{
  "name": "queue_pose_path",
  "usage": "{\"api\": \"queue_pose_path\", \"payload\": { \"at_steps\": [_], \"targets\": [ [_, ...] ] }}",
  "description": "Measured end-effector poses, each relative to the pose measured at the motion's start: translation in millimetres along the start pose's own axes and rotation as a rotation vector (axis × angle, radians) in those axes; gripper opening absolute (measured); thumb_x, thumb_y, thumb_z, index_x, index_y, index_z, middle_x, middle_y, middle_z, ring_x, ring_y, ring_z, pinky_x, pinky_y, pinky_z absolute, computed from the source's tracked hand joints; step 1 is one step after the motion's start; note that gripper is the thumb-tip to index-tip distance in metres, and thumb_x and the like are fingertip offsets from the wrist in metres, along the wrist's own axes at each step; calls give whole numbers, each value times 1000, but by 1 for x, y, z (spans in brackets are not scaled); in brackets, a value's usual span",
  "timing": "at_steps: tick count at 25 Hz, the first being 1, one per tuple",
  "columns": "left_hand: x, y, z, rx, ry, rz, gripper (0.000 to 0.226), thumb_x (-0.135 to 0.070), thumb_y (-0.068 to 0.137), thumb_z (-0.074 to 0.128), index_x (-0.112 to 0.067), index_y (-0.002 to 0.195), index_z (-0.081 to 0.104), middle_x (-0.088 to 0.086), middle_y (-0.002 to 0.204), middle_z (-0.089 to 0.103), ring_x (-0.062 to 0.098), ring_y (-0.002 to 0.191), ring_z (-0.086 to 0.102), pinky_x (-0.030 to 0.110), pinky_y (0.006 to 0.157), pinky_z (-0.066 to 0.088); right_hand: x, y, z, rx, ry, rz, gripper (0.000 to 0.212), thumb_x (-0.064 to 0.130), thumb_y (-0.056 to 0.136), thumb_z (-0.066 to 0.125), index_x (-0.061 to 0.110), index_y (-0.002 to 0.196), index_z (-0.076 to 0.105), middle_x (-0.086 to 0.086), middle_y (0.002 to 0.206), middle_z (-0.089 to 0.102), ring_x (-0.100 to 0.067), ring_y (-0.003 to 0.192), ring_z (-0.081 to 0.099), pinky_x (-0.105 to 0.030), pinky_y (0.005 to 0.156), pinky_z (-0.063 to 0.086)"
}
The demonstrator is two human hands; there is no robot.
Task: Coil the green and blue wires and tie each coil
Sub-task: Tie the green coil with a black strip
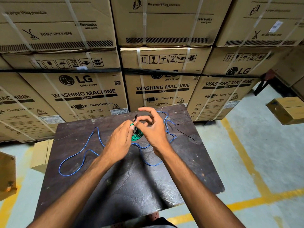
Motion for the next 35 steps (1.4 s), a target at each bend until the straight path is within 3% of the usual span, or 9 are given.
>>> {"api": "queue_pose_path", "payload": {
  "at_steps": [4, 7, 11, 15, 21, 24, 28, 35],
  "targets": [
    [-1, 2, 0, 2, -3, -1, 25, -29, 108, 31, -20, 86, 39, -10, 79, 42, 3, 74, 44, 25, 65, 25, 3, 1, -2, 28, -46, -52, 47, -11, 85, 66, 14, 124, 71, -2, 93, 71, -6, 86, 63, -17, 67, 39],
    [0, 4, -1, -5, -3, -8, 25, -29, 107, 31, -20, 85, 38, -11, 78, 41, 3, 73, 44, 24, 65, 26, -1, 3, -3, -7, -33, -38, 45, -8, 85, 71, 13, 125, 69, -5, 91, 75, -14, 79, 58, -19, 67, 41],
    [0, 6, 0, -29, 14, -27, 29, -30, 107, 31, -14, 85, 42, -6, 77, 42, 13, 70, 36, 28, 67, 26, -3, 2, -4, -135, -20, -36, 27, -4, 84, 78, 5, 109, 69, -11, 93, 79, -13, 80, 66, -27, 75, 52],
    [2, 6, 0, -44, 16, -44, 28, -31, 107, 30, -14, 87, 42, -5, 77, 43, 15, 72, 38, 30, 66, 27, -2, -4, -1, -203, -47, -62, 14, -4, 83, 79, 4, 93, 73, -2, 85, 75, -6, 77, 67, -17, 72, 52],
    [5, 7, 1, -44, 18, -55, 31, -32, 105, 30, -10, 89, 44, -1, 77, 46, 20, 71, 40, 32, 66, 27, -5, -2, 0, -181, 21, 42, 11, -5, 85, 77, -3, 96, 77, -3, 83, 76, -5, 74, 66, -16, 73, 53],
    [5, 6, 0, -52, 17, -34, 28, -30, 106, 30, -12, 89, 43, -1, 79, 45, 20, 72, 40, 32, 67, 28, -3, -2, 2, -145, 101, 130, 15, -8, 86, 75, -6, 100, 73, -10, 79, 73, -8, 68, 66, -16, 68, 53],
    [7, 5, -1, -55, 49, -31, 28, -30, 107, 30, -13, 90, 44, -1, 81, 45, 20, 73, 41, 30, 67, 28, 1, -1, 3, -85, 102, 170, 11, -9, 84, 76, 2, 86, 74, -8, 76, 73, -9, 67, 67, -17, 68, 54],
    [8, 5, -3, -72, 64, -24, 26, -26, 107, 31, -14, 89, 43, -1, 81, 44, 19, 72, 38, 29, 67, 26, 4, -1, 5, -72, 105, 227, 16, -11, 84, 74, 5, 80, 75, -5, 75, 74, -6, 67, 68, -16, 68, 54]
  ]
}}
Point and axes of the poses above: each hand's wrist, its own y-axis towards the middle knuckle, its own z-axis out of the palm, x = y × z, the point moved 3 cm from there along y, towards the middle knuckle
